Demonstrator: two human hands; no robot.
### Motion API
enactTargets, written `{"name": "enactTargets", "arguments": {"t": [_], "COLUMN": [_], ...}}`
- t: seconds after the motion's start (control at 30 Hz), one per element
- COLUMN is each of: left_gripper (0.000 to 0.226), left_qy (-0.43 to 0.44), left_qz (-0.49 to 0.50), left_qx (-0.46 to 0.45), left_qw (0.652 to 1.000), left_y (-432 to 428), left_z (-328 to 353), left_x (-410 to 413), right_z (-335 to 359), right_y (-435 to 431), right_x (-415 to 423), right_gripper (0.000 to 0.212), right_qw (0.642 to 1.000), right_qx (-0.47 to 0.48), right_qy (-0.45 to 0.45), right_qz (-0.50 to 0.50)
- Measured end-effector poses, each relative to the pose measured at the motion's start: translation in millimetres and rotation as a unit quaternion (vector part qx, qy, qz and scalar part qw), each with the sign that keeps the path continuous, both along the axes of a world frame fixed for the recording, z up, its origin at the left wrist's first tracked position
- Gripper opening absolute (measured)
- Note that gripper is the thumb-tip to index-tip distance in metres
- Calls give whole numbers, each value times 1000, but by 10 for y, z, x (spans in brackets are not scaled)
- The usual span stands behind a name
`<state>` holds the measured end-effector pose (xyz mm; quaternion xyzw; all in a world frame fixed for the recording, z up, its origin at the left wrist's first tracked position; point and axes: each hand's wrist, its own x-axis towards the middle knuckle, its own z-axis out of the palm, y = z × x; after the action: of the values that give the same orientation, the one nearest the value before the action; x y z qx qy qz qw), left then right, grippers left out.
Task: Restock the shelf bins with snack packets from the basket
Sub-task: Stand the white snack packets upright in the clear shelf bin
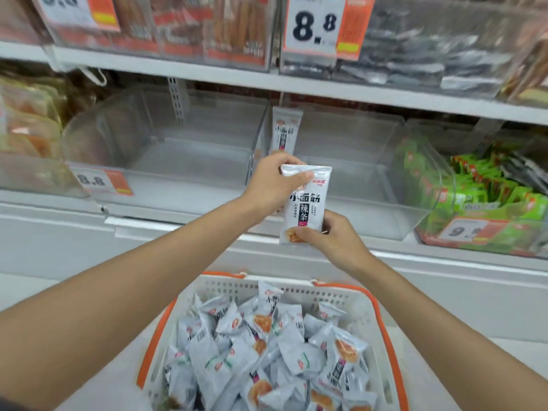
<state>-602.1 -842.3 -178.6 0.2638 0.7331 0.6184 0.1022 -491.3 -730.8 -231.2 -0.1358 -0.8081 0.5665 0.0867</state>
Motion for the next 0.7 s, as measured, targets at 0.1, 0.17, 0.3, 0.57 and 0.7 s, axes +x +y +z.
{"name": "enactTargets", "arguments": {"t": [0.1, 0.17, 0.3, 0.57, 0.7], "left_gripper": [18, 18, 21, 25, 17], "left_qy": [97, 147, 181, 235, 265], "left_qz": [38, 61, 32, 17, 17], "left_qx": [-128, -217, -264, -310, -318], "left_qw": [986, 963, 947, 921, 910], "left_y": [237, 355, 531, 775, 837], "left_z": [172, 250, 351, 363, 301], "left_x": [-375, -640, -1058, -1699, -1943], "right_z": [338, 506, 657, 410, 131], "right_y": [192, 295, 496, 798, 825], "right_x": [-257, -417, -722, -1525, -1944], "right_gripper": [19, 15, 11, 13, 28], "right_qw": [1000, 998, 990, 992, 992], "right_qx": [10, 32, -6, 54, 40], "right_qy": [-6, -51, -128, -113, -120], "right_qz": [-6, 13, 55, 5, 10]}}
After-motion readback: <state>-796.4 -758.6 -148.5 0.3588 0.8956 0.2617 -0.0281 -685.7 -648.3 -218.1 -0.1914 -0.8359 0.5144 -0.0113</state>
